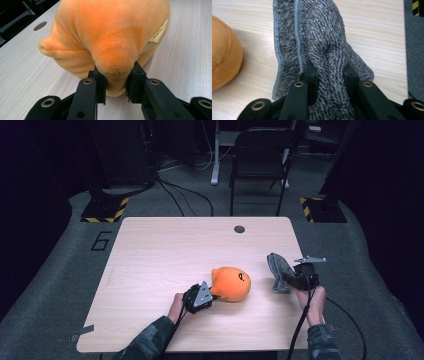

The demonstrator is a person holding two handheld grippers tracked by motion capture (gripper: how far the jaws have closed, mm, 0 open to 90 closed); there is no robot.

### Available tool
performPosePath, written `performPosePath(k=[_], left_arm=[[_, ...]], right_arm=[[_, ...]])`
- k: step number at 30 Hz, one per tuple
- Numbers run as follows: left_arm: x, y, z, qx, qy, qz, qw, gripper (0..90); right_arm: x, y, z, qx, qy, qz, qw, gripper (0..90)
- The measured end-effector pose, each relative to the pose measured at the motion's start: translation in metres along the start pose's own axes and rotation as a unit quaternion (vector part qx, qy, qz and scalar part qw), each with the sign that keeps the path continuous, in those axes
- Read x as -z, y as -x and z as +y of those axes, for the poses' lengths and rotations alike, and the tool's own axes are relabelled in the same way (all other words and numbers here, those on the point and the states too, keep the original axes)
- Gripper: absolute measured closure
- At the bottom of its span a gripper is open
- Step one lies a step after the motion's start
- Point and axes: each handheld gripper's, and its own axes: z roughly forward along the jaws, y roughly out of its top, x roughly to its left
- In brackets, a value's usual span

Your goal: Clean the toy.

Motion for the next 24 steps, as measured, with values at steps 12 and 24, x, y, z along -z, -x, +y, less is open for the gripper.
performPosePath(k=[12,24], left_arm=[[0.007,-0.003,0.006,0.025,0.030,0.001,0.9992,78.9],[0.034,-0.019,0.038,0.116,0.035,-0.038,0.9919,78.5]], right_arm=[[-0.003,-0.001,0.001,0.002,0.000,0.002,1.0000,71.0],[0.002,0.004,0.002,-0.010,0.007,-0.003,0.9999,71.1]])
